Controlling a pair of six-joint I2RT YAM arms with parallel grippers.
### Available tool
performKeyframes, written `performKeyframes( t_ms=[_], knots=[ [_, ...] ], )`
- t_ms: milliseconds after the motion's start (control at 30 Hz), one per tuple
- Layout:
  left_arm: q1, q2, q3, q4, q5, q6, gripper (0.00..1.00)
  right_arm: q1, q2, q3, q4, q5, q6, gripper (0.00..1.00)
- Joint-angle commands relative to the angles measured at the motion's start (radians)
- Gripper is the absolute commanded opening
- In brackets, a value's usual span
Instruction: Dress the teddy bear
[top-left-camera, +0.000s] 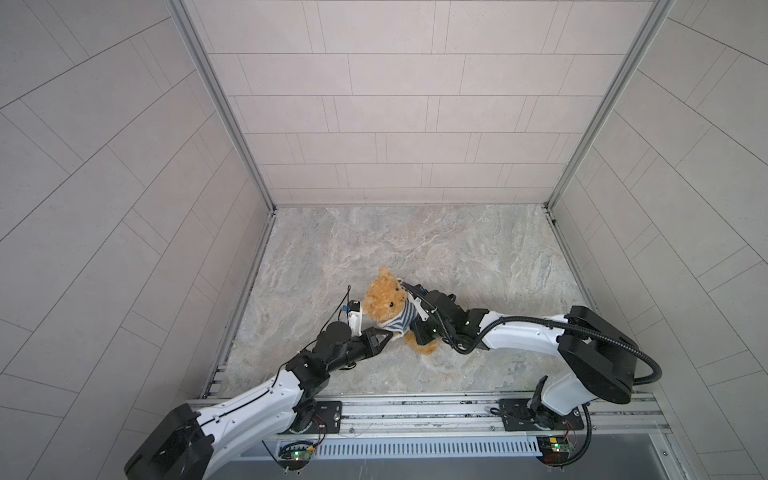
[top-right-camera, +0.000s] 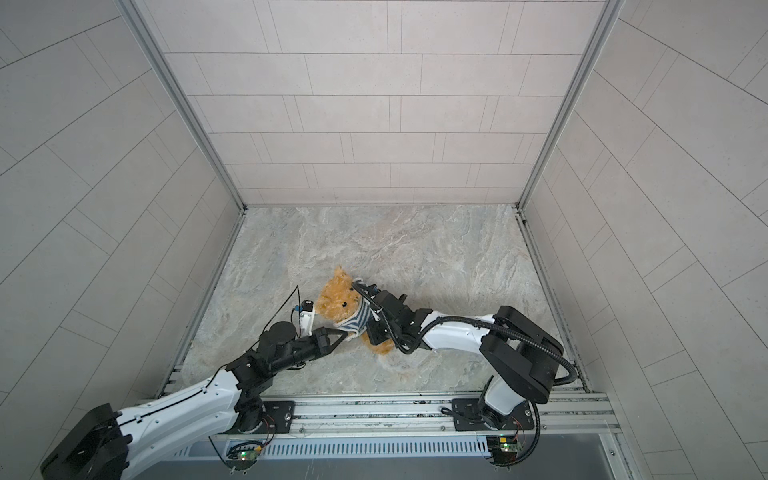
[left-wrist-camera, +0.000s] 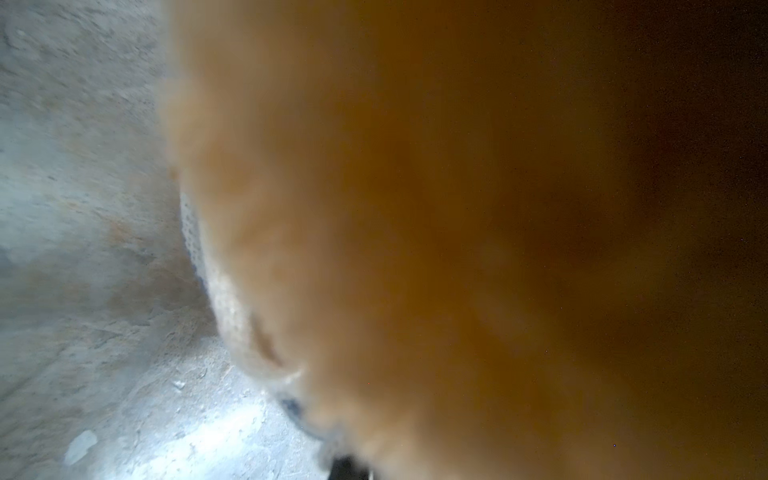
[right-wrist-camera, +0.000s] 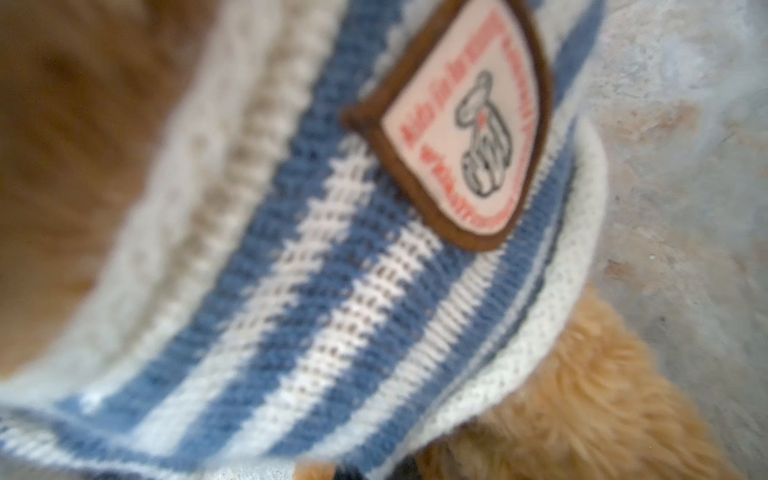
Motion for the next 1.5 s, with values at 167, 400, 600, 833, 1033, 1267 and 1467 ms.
performKeyframes(
  t_ms=[167, 400, 600, 833, 1033, 1267, 1467],
  knots=[
    [0.024, -0.081, -0.044, 0.033, 0.102, 0.011, 0.00, -0.051, -0.051, -0.054, -0.150, 0.240, -0.051, 0.00],
    [0.061, -0.087, -0.076, 0.124, 0.114, -0.014, 0.00, -0.065, -0.118, -0.039, -0.218, 0.247, -0.089, 0.00],
    [0.045, -0.063, -0.065, 0.152, 0.073, -0.081, 0.00, -0.015, -0.250, -0.013, -0.218, 0.110, -0.082, 0.22],
    [0.011, -0.085, -0.069, 0.145, -0.005, -0.137, 0.00, 0.028, -0.378, -0.072, -0.050, 0.007, 0.039, 0.52],
    [-0.017, -0.108, -0.080, 0.158, -0.055, -0.189, 0.00, 0.128, -0.303, -0.002, -0.061, 0.022, -0.039, 0.51],
    [-0.057, -0.107, -0.062, 0.223, -0.109, -0.243, 0.00, 0.207, -0.254, 0.011, -0.089, 0.106, -0.176, 0.50],
    [-0.075, -0.083, -0.043, 0.238, -0.117, -0.252, 0.00, 0.213, -0.239, -0.049, 0.009, 0.194, -0.252, 0.49]
  ],
)
